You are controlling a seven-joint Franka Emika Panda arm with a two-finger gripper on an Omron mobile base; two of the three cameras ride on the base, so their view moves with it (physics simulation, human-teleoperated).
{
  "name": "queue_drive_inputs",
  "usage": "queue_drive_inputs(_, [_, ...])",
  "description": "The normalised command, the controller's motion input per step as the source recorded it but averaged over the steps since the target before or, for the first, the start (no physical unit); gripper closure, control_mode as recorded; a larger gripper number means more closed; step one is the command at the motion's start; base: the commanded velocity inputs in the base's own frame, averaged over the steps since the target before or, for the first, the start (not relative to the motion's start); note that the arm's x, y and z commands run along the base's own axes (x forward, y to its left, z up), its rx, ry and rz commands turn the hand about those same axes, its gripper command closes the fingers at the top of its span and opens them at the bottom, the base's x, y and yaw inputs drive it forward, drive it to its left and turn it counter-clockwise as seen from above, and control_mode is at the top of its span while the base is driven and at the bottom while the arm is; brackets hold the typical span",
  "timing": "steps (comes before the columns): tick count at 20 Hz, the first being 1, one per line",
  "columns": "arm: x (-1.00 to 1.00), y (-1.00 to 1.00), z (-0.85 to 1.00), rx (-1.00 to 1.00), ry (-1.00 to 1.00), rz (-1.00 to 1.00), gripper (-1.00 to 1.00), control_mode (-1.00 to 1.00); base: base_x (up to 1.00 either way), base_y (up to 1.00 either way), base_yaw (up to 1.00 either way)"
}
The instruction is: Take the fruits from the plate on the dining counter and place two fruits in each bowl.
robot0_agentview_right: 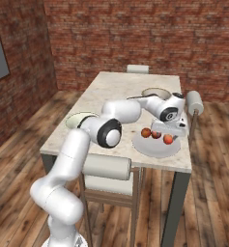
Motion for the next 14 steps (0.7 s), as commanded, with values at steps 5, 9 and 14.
queue_drive_inputs(5, [0.02, -0.01, -0.32, 0.00, 0.01, 0.00, -1.00, -1.00, 0.00, 0.00, 0.00])
queue_drive_inputs(9, [0.11, 0.00, -0.14, 0.00, 0.00, 0.00, -1.00, -1.00, 0.00, 0.00, 0.00])
queue_drive_inputs(14, [0.14, -0.01, -0.04, 0.00, 0.00, 0.00, -1.00, -1.00, 0.00, 0.00, 0.00])
